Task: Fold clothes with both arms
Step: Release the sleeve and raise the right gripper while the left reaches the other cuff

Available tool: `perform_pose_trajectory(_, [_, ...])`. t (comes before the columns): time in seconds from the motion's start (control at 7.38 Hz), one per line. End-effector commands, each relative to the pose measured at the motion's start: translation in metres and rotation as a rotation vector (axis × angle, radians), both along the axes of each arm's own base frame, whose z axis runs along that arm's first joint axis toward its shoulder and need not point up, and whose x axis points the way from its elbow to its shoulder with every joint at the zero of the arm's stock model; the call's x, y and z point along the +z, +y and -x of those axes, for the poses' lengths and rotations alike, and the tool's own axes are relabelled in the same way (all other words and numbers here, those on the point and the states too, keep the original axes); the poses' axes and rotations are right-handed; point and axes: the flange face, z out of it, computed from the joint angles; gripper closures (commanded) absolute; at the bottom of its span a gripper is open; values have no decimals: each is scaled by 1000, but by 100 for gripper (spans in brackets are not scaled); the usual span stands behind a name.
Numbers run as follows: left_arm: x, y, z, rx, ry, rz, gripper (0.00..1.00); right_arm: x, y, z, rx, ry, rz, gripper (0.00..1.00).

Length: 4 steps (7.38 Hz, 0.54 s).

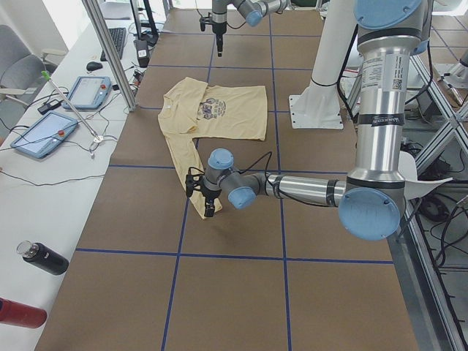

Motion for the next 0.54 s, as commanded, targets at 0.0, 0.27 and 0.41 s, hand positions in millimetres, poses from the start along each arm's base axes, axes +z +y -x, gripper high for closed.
perform_pose_trajectory(0.0, [7, 10, -10, 24, -12, 11, 3, 1, 0, 1, 0, 0, 1, 0])
perform_pose_trajectory(0.27, [10, 14, -13, 35, -15, 14, 11, 0, 1, 1, -8, -5, 7, 0])
perform_pose_trajectory(0.41, [11, 14, -13, 35, -16, 15, 19, 0, 1, 1, -6, -5, 7, 0])
